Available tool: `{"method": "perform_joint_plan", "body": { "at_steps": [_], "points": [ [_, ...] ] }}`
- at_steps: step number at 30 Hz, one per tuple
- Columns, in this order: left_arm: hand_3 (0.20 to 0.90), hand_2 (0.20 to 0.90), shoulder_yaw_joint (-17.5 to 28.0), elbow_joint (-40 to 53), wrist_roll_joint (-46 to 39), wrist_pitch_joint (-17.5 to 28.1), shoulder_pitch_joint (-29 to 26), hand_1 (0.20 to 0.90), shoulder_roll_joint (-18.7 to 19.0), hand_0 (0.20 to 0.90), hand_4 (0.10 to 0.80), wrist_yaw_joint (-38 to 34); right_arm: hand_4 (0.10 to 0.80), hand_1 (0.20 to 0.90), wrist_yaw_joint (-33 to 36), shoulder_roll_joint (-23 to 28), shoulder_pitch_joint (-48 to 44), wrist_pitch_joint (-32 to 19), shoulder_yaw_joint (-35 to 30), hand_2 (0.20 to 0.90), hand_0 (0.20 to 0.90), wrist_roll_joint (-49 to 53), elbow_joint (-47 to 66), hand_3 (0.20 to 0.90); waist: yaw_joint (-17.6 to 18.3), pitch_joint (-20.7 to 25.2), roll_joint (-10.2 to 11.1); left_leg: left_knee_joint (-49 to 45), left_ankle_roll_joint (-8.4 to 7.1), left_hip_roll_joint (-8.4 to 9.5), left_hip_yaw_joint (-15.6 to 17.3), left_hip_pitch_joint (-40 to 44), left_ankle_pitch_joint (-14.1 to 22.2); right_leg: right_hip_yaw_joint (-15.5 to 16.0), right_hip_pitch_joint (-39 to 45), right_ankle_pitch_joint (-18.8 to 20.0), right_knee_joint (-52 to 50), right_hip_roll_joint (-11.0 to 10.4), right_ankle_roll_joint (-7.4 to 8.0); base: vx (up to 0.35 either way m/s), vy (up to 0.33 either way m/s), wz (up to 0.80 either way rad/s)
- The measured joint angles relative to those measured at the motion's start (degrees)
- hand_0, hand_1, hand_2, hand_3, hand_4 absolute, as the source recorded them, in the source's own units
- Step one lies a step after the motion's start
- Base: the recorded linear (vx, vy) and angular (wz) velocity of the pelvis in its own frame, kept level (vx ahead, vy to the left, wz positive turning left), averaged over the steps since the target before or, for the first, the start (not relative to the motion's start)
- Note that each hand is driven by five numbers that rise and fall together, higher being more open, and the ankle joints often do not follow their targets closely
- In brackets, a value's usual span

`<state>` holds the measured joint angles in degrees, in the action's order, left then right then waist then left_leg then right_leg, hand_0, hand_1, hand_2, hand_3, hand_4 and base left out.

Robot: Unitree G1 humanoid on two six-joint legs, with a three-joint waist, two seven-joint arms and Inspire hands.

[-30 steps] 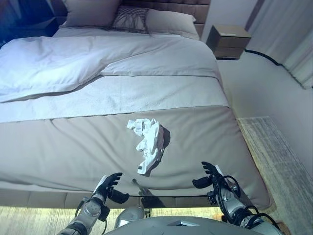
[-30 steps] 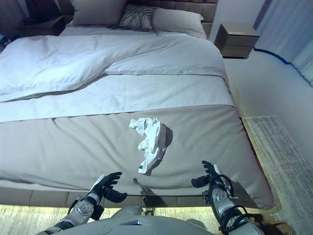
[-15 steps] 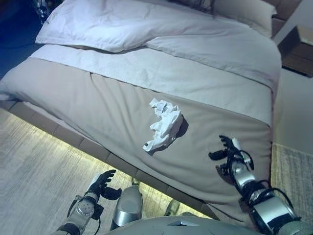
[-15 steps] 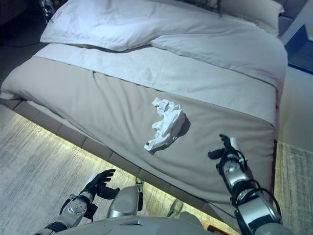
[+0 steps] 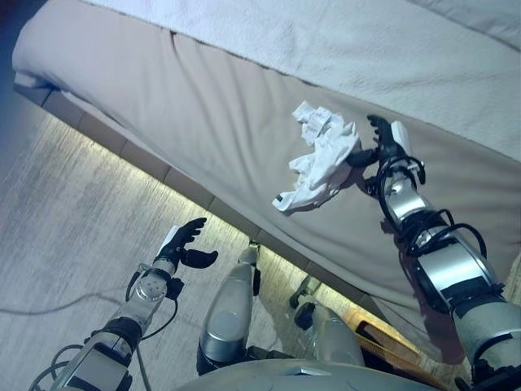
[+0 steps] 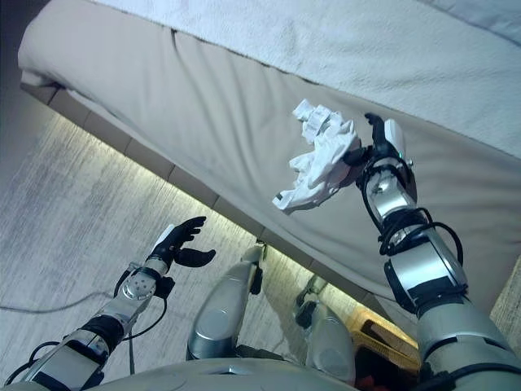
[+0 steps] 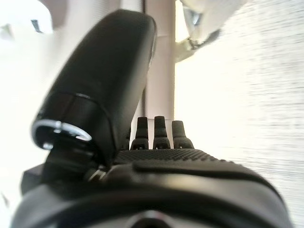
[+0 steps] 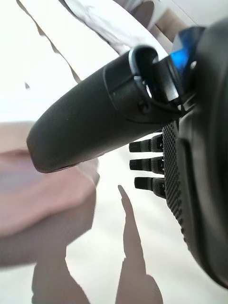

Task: Pick up the clothes from the bed and place them into the basket

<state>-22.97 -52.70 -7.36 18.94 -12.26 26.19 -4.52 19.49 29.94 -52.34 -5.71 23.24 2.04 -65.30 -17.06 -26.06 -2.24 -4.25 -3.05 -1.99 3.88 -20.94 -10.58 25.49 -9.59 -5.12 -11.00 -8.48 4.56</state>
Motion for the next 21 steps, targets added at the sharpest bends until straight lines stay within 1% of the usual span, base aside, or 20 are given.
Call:
{"method": "perform_joint_plan", "body": {
  "at_steps": [1, 4, 5, 7, 9, 12, 14, 16, 17, 18, 19, 21],
  "points": [
    [0.9, 0.9, 0.2, 0.1, -0.1, 0.0, 0.0, 0.9, 0.1, 0.9, 0.8, -0.1, 0.8, 0.9, 0.0, 0.7, -0.8, -0.2, 0.0, 0.9, 0.9, 0.5, 0.0, 0.9, -0.7, -0.8, -0.2, -0.7, -0.05, 0.21, -0.2, -0.7, 0.1, 0.2, -1.0, -0.7, -1.8, -0.9, -0.06, 0.063, 0.023, 0.16],
    [0.9, 0.9, 0.3, 0.5, -0.8, 0.0, 0.8, 0.9, 1.2, 0.9, 0.8, 0.0, 0.8, 0.9, -0.7, 1.5, -3.3, 0.0, -0.1, 0.9, 0.9, 2.0, -0.9, 0.9, -1.9, -3.2, -0.4, -2.7, 0.53, 1.06, -0.9, -2.2, 1.2, 0.4, -3.6, -3.5, -7.4, -2.9, -0.28, 0.033, 0.044, 0.16],
    [0.9, 0.9, 0.3, 0.6, -1.0, 0.0, 1.2, 0.9, 1.4, 0.9, 0.8, 0.0, 0.8, 0.9, -1.2, 1.6, -3.7, 0.2, -0.2, 0.9, 0.9, 2.4, -1.2, 0.9, -1.9, -3.2, -0.4, -3.0, 0.54, 1.27, -1.0, -2.7, 1.6, 0.4, -4.3, -4.0, -8.5, -3.2, -0.34, -0.002, 0.038, 0.14],
    [0.9, 0.9, 0.4, 2.0, -1.7, 0.0, 2.6, 0.9, 1.9, 0.9, 0.8, 0.0, 0.8, 0.9, -3.4, 2.1, -5.0, 0.7, -0.2, 0.9, 0.9, 3.4, -1.8, 0.9, -2.6, -3.4, -0.7, -5.6, 0.96, 1.83, -1.3, -5.4, 2.2, 0.2, -7.3, -5.7, -12.6, -4.7, -0.6, -0.014, 0.052, 0.12],
    [0.9, 0.9, 0.4, 2.6, -1.7, 0.2, 3.4, 0.9, 1.9, 0.9, 0.8, 0.0, 0.8, 0.9, -6.2, 2.8, -5.1, 0.7, 0.0, 0.9, 0.9, 3.6, -2.2, 0.9, -3.2, -3.6, -1.0, -8.7, 1.72, 2.26, -1.2, -7.4, 3.4, 0.0, -9.3, -7.2, -16.5, -6.1, -0.83, -0.005, 0.031, 0.09],
    [0.9, 0.9, 0.4, 3.0, -1.7, 0.1, 3.8, 0.9, 2.2, 0.9, 0.8, 0.4, 0.8, 0.9, -10.7, 2.8, -5.1, -0.2, 0.8, 0.9, 0.9, 3.6, -2.2, 0.9, -3.5, -3.7, -1.2, -12.2, 1.92, 2.37, -1.3, -9.3, 4.8, -0.6, -11.2, -8.6, -20.1, -7.2, -0.97, 0.005, 0.002, 0.03],
    [0.9, 0.9, 0.4, 4.1, -1.7, 0.0, 4.0, 0.9, 2.3, 0.9, 0.8, 0.6, 0.8, 0.9, -14.7, 3.1, -5.2, -0.7, 3.0, 0.9, 0.9, 3.6, -1.9, 0.9, -3.7, -3.8, -1.2, -14.3, 2.15, 2.42, -1.2, -10.3, 5.5, -1.1, -12.3, -9.6, -22.6, -7.9, -1.06, 0.038, -0.02, 0.0],
    [0.9, 0.9, 0.4, 5.6, -1.8, 0.1, 4.1, 0.9, 2.5, 0.9, 0.8, 0.6, 0.8, 0.9, -15.9, 3.1, -5.4, 0.1, 4.9, 0.9, 0.9, 2.4, -1.9, 0.9, -3.8, -3.8, -1.2, -15.5, 1.81, 2.28, -1.3, -11.0, 6.0, -1.3, -13.1, -10.0, -24.2, -8.1, -1.43, 0.017, -0.011, 0.0],
    [0.9, 0.9, 0.4, 6.0, -1.8, 0.1, 4.1, 0.9, 2.5, 0.9, 0.8, 0.7, 0.751, 0.858, -15.9, 3.0, -5.6, 0.7, 5.1, 0.858, 0.858, 1.4, -1.9, 0.851, -3.9, -3.8, -1.2, -15.7, 1.81, 2.24, -1.3, -11.2, 6.0, -1.3, -13.3, -10.3, -24.6, -8.2, -1.64, 0.024, -0.041, 0.02],
    [0.9, 0.9, 0.4, 6.7, -1.8, 0.1, 4.1, 0.9, 2.5, 0.9, 0.8, 0.9, 0.111, 0.309, -15.8, 2.9, -5.8, 1.9, 5.7, 0.309, 0.309, -0.3, -2.0, 0.211, -3.9, -3.8, -1.2, -15.6, 1.81, 2.26, -1.6, -11.5, 6.0, -1.3, -14.0, -10.5, -25.2, -8.3, -1.51, 0.013, -0.047, 0.02],
    [0.9, 0.9, 0.4, 6.9, -1.8, 0.1, 4.2, 0.9, 2.5, 0.9, 0.8, 0.9, 0.1, 0.3, -15.7, 2.9, -6.1, 2.4, 5.9, 0.3, 0.3, -0.8, -2.1, 0.2, -4.0, -3.8, -1.2, -15.6, 1.8, 2.23, -1.7, -11.6, 6.0, -1.3, -14.0, -10.5, -25.3, -8.2, -1.52, 0.018, -0.066, 0.02],
    [0.9, 0.9, 0.4, 7.0, -1.8, 0.1, 4.3, 0.9, 2.5, 0.9, 0.8, 0.9, 0.1, 0.3, -13.2, 2.4, -6.7, 4.8, 6.4, 0.3, 0.3, -1.7, -2.4, 0.2, -4.1, -3.7, -1.2, -15.2, 1.62, 2.17, -2.4, -11.6, 6.1, -1.2, -14.1, -10.5, -25.4, -7.8, -1.52, 0.01, -0.076, 0.03]
  ]
}}
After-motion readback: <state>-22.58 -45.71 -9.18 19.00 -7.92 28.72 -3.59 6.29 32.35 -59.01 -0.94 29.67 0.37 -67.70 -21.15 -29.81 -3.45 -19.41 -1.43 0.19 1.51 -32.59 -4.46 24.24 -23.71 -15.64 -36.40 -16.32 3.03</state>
